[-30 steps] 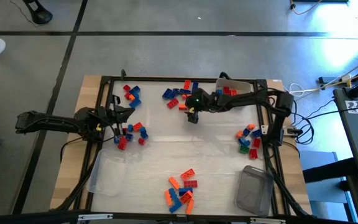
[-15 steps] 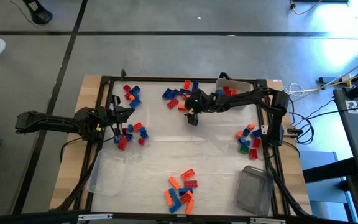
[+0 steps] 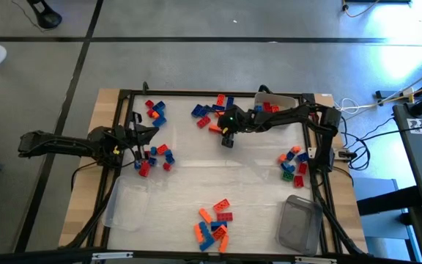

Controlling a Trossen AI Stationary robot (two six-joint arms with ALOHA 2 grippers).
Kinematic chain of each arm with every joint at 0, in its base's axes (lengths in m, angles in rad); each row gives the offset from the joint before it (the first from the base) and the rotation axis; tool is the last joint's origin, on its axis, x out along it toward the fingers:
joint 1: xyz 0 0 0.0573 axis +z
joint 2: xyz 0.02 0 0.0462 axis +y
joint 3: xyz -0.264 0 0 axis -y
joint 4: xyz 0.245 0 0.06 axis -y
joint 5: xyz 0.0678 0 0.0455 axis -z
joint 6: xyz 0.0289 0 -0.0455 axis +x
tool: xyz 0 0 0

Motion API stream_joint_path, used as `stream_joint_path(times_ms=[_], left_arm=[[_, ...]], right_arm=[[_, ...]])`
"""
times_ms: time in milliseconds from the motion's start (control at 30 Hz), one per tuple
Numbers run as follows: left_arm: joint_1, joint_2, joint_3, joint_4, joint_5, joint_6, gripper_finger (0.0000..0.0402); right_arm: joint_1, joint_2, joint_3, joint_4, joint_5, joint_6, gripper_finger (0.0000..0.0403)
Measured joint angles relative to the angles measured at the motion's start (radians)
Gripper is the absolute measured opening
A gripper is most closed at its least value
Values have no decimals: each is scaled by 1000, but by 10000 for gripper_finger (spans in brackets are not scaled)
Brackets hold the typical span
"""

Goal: Sort blocks by size
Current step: Put the orange game piece into the gray bin

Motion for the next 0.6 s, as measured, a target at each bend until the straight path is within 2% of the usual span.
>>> stream_joint_path(times_ms=[200,433,600], left_arm=[[0,0,0,0,0,0,0],[0,0,0,0,0,0,0],[0,0,0,0,0,0,0]], right_arm=[[0,-1,0,2,22,0,92],[0,-14,0,-23,37,0,99],[2,-68,0,-96,51,-1,95]])
